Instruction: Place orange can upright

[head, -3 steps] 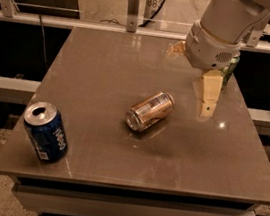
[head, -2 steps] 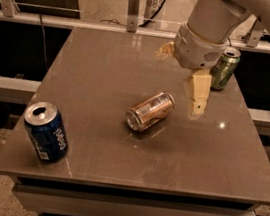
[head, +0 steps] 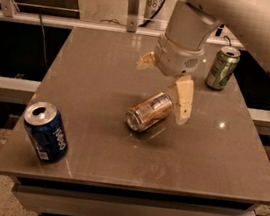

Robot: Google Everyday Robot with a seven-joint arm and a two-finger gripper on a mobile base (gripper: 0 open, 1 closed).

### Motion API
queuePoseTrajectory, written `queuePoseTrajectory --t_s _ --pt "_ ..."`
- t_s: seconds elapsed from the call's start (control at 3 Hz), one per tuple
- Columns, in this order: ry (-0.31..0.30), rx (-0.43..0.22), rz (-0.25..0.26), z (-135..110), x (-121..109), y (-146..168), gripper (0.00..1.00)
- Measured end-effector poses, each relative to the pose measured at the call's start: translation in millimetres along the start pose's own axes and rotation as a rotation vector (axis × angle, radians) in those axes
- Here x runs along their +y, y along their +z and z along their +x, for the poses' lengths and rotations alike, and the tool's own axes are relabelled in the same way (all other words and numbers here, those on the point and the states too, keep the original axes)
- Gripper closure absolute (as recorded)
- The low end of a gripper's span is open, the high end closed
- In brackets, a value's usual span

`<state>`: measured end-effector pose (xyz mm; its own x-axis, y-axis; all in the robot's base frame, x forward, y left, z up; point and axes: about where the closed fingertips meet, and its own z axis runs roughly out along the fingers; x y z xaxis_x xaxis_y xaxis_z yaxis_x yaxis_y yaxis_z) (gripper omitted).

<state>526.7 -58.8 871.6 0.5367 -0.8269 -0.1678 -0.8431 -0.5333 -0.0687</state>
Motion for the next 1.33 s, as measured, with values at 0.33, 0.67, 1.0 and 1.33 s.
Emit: queuePoseTrajectory --t_s 0.33,0.67,1.0,1.33 --pt "-0.071 0.026 -0.043 -7 6 14 0.00" --pt "-0.127 0.050 -0.080 -10 14 26 0.00" --pt "-0.174 0.068 -0.114 -9 25 37 0.00" --pt "-0.208 0.100 -0.125 4 31 46 0.00"
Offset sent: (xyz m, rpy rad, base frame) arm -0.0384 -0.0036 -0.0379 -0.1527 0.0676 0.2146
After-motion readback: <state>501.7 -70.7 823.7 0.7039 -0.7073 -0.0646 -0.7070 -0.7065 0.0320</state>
